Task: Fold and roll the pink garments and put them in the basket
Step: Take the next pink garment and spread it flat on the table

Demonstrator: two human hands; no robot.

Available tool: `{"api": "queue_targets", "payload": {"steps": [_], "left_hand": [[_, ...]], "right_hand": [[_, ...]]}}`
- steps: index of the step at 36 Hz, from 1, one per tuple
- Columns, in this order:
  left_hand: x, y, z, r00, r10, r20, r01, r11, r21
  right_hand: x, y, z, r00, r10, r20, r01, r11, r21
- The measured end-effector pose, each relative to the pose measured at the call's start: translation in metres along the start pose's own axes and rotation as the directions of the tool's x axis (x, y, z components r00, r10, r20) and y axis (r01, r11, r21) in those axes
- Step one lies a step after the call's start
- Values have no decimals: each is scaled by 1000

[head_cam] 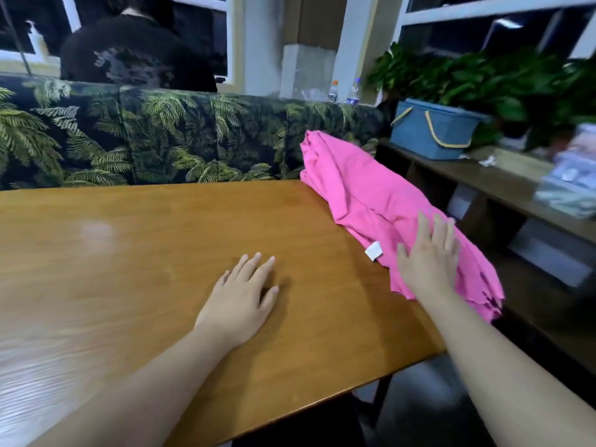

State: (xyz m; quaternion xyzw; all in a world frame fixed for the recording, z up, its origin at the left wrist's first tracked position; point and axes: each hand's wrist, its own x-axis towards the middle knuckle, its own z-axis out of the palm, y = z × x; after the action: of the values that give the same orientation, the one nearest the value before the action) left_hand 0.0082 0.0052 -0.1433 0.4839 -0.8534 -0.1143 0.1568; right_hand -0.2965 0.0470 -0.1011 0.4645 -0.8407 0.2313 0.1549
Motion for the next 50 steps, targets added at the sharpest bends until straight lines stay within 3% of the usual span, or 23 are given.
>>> {"api": "queue_targets", "payload": {"steps": [3,9,12,14,17,20,21,23,25,28,30,32,34,36,38,43,47,50], "left_hand": [[-1,-3,0,999,-30,-15,29,999,-23],[-1,-5,2,998,-18,-53,15,999,-50],[-1,-6,1,998,-10,-58,5,997,-71],[-2,-6,-2,998,-15,-58,7,989,-146],[-4,-6,-7,993,-29,-114,-10,944,-330],[-6,-9,-7,967,0,-256,-116,891,-438],[-6,-10,-8,950,22,-312,-167,879,-447],[-6,-10,-8,913,80,-401,-266,860,-435],[-6,-10,-8,887,132,-442,-333,847,-415],[-6,-10,-6,890,206,-407,-370,848,-380],[-6,-10,-4,893,283,-350,-391,873,-291],[-6,-9,-1,895,349,-279,-407,894,-187],[-5,-8,3,904,373,-209,-402,907,-124],[-3,-10,7,902,396,-172,-415,905,-92],[0,-14,7,870,440,-224,-465,882,-73],[-6,-28,-8,794,523,-310,-566,822,-62],[-20,-52,-30,836,428,-343,-493,860,-130],[-30,-66,-51,892,325,-313,-391,904,-176]], "right_hand": [[7,19,5,990,107,93,-102,993,-52],[12,19,-1,997,55,-59,-54,998,25],[9,-5,-6,999,-27,-32,29,996,88],[-1,-33,-9,983,-184,2,183,982,43],[-33,-80,-5,881,-461,105,451,886,108],[-80,-110,1,698,-711,85,686,698,205],[-93,-116,3,635,-768,89,737,636,231],[-109,-122,-5,592,-799,102,722,583,373],[-110,-124,-16,646,-763,-7,665,558,497],[-99,-117,-24,745,-648,-157,628,603,492],[-90,-108,-24,825,-558,-88,534,718,447],[-84,-98,-23,889,-447,99,383,844,377],[-82,-90,-18,872,-402,279,298,888,349],[-86,-87,-13,810,-436,391,278,874,400],[-92,-86,-12,761,-470,447,253,849,464],[-91,-78,-8,870,-341,357,90,821,564],[-90,-65,10,860,-353,369,247,920,303],[-91,-69,11,857,-355,373,268,926,266]]}}
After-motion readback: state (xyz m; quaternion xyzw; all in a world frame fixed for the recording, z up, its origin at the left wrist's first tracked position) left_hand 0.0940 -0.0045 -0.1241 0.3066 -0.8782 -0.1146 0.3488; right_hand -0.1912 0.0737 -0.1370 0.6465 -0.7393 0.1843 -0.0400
